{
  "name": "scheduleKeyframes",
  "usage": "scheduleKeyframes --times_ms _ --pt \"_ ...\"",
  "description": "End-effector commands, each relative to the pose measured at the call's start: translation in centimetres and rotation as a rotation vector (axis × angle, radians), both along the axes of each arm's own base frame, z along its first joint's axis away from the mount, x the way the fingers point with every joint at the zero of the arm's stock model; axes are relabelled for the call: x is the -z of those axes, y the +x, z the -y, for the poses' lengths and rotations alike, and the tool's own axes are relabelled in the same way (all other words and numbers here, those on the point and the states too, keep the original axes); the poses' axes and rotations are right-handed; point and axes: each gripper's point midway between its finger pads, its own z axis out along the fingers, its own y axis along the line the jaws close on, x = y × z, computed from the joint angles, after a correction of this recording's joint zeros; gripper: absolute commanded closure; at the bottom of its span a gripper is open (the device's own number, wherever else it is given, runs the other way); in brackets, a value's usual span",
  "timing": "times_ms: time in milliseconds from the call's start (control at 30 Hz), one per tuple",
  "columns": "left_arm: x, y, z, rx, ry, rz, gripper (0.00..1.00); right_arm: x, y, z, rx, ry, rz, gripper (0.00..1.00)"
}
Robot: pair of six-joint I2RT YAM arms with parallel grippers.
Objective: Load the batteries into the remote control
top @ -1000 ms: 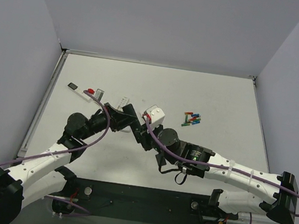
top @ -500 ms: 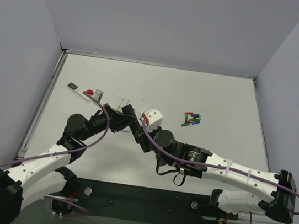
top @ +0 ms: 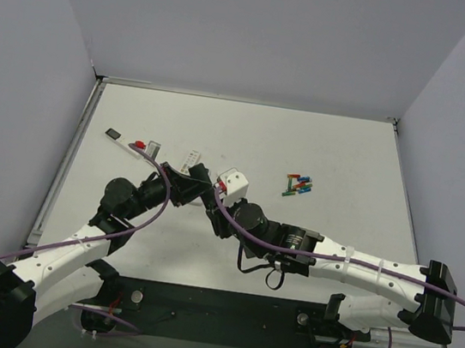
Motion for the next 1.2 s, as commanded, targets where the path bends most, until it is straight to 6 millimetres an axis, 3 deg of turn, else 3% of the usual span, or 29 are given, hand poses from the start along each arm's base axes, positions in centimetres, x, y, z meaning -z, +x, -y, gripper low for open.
scheduleKeyframes --times_ms 0,267,400,567,700,1000,1167 --pt "-2.7 -0.7 -0.1 0.015 -0.057 0.09 1.0 -1.8 0.3 -0.5 0.021 0.035 0.017 0.75" --pt "-2.0 -0.7 0.1 0.023 -0.052 0.058 1.0 -3.0 0.4 0.2 0.031 0.038 0.04 0.55" --pt "-1.7 -0.7 0.3 0.037 -0.043 0.046 1.0 -4.3 0.3 0.8 0.021 0.037 0.063 0.39" --pt "-1.4 -0.6 0.6 0.057 -0.015 0.025 1.0 -7.5 -0.7 1.4 -0.067 0.055 0.118 0.3" --pt "-1.7 -0.8 0.9 0.092 0.001 0.025 1.0 -10.3 -1.2 2.2 -0.129 0.037 0.197 0.3" --pt "-2.4 -1.6 1.5 0.175 0.059 0.027 1.0 -8.3 -2.1 4.0 -0.374 -0.26 0.438 0.28" --pt "-2.8 -2.1 1.9 0.224 0.091 0.039 1.0 -7.5 -4.0 3.5 -0.602 -0.271 0.511 0.32"
